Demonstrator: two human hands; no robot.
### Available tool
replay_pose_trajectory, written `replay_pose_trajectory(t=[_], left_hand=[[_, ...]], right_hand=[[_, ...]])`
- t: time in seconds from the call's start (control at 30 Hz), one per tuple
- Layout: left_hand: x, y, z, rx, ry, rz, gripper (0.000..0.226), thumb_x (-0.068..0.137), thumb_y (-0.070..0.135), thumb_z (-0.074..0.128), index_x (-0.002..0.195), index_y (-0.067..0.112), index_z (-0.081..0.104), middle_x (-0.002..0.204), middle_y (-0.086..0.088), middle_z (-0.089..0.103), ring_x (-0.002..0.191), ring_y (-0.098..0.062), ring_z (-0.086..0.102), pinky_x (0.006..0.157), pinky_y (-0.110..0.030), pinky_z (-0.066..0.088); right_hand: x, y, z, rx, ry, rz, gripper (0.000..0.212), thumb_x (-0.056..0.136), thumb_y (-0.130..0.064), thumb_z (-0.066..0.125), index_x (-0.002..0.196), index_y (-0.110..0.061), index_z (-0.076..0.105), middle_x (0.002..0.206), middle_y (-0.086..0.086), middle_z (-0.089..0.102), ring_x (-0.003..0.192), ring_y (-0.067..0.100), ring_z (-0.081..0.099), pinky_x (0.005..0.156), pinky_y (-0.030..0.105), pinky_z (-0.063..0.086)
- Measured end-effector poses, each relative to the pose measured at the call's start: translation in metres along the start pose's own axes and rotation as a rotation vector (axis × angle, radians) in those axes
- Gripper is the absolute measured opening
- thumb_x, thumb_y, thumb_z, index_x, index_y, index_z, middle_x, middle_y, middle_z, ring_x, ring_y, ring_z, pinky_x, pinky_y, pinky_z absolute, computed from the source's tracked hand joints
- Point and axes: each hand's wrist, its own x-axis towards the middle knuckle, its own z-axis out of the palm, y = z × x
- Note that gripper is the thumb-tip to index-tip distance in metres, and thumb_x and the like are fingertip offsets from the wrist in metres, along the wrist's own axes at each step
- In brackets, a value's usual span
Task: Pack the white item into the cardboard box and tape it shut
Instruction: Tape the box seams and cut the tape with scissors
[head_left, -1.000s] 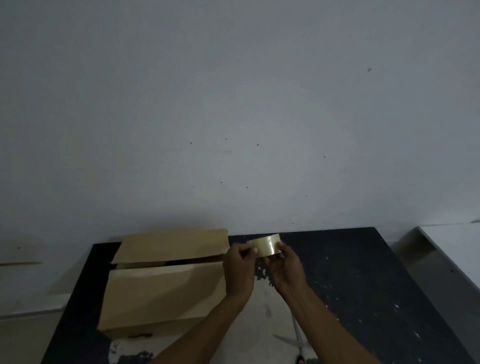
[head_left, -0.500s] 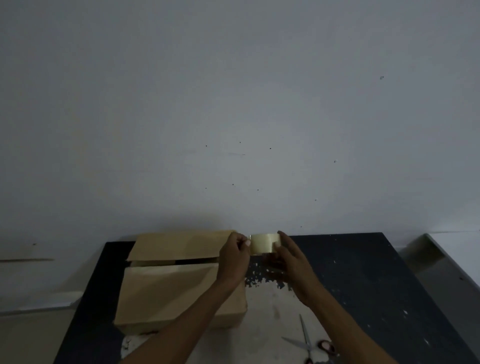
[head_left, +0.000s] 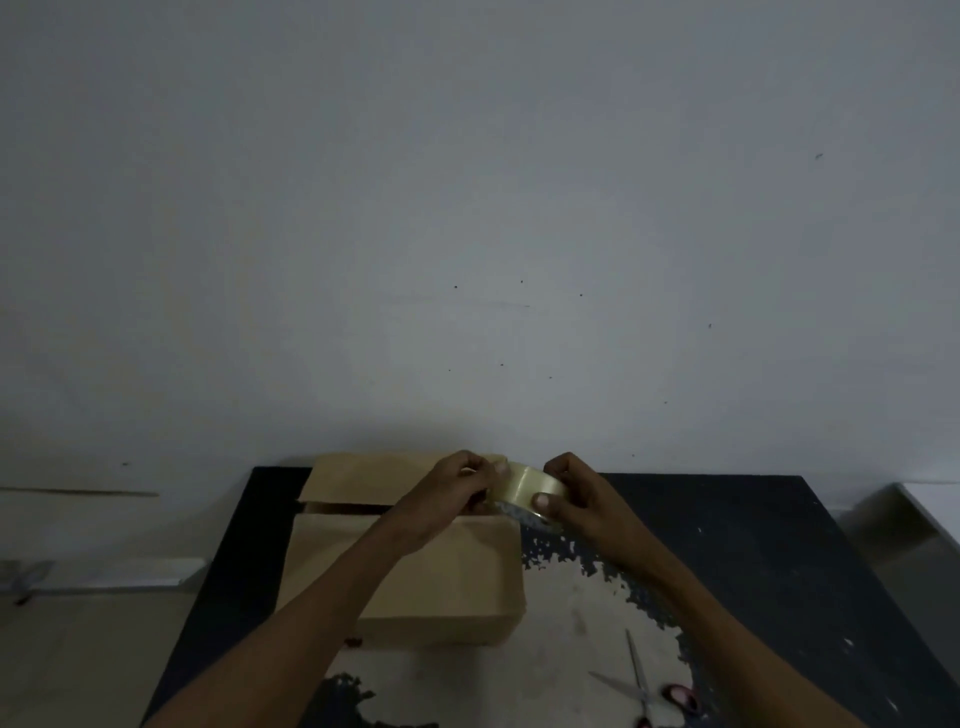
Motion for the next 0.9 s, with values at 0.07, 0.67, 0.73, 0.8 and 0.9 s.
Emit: replay_pose_trajectory(t=[0.07, 0.67, 0.73, 0.8, 0.9], left_hand=[[-0.004, 0.001, -0.013, 0.022, -0.031, 0.015, 0.016, 0.096, 0.023, 0.061, 0.094, 0.008, 0.058, 0.081, -0.003, 0.060, 0.072, -0.015, 0.058, 0.074, -0.032, 0.051], [-0.042, -0.011, -0.087, 0.251, 0.154, 0.081, 0.014, 0.103, 0.013, 0.045, 0.090, 0.012, 0.048, 0.081, -0.005, 0.057, 0.071, -0.015, 0.052, 0.070, -0.027, 0.047], [-0.045, -0.014, -0.096, 0.258, 0.164, 0.061, 0.013, 0.103, 0.015, 0.044, 0.091, 0.012, 0.048, 0.084, -0.006, 0.057, 0.074, -0.016, 0.053, 0.070, -0.027, 0.047], [-0.046, -0.015, -0.109, 0.275, 0.182, -0.004, 0.013, 0.104, 0.020, 0.044, 0.093, 0.013, 0.047, 0.086, -0.007, 0.057, 0.076, -0.018, 0.054, 0.073, -0.030, 0.049], [-0.048, -0.013, -0.133, 0.196, 0.166, -0.038, 0.016, 0.101, 0.026, 0.051, 0.094, 0.012, 0.052, 0.083, -0.006, 0.057, 0.072, -0.016, 0.054, 0.070, -0.030, 0.047]], right_hand=[[0.003, -0.007, 0.006, -0.018, -0.021, -0.006, 0.030, 0.088, -0.041, 0.066, 0.100, -0.018, 0.051, 0.088, -0.003, 0.062, 0.075, 0.019, 0.059, 0.064, 0.037, 0.050], [0.052, -0.020, 0.066, -0.759, -0.131, 0.068, 0.049, 0.084, -0.063, 0.057, 0.115, -0.025, 0.052, 0.091, 0.004, 0.069, 0.075, 0.017, 0.065, 0.067, 0.032, 0.053], [0.055, -0.022, 0.072, -0.723, -0.155, 0.102, 0.049, 0.084, -0.063, 0.057, 0.115, -0.025, 0.055, 0.094, 0.003, 0.069, 0.077, 0.016, 0.065, 0.072, 0.035, 0.056], [0.056, -0.024, 0.076, -0.583, -0.156, 0.099, 0.046, 0.082, -0.068, 0.055, 0.107, -0.030, 0.058, 0.092, 0.002, 0.070, 0.078, 0.016, 0.066, 0.073, 0.040, 0.057], [0.054, -0.030, 0.080, -0.505, -0.131, 0.060, 0.045, 0.078, -0.074, 0.054, 0.090, -0.031, 0.060, 0.081, 0.001, 0.067, 0.072, 0.018, 0.064, 0.064, 0.037, 0.052]])
